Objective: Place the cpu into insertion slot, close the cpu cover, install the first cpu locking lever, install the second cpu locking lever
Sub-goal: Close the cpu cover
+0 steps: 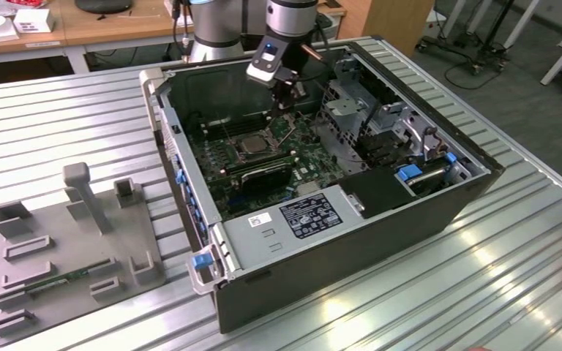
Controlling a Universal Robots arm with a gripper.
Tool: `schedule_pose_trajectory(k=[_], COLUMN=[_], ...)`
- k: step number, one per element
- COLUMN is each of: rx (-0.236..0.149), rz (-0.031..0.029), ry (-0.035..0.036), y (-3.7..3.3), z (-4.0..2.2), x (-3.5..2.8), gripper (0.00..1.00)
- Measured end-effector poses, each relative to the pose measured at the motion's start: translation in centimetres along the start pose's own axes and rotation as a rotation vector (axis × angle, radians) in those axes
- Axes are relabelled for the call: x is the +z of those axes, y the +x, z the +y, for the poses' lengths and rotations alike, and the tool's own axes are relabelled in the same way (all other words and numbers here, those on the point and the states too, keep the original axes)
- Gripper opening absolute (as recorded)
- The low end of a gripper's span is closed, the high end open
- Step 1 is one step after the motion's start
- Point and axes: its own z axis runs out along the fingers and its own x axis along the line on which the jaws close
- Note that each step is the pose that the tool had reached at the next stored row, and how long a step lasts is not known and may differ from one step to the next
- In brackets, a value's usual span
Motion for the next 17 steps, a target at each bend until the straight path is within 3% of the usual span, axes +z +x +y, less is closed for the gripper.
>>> schedule_pose_trajectory(k=[17], rx=[0.0], rz=[0.0001], ry=[-0.0001], y=[-0.14], z=[1.26], x=[0.07], gripper=[0.1])
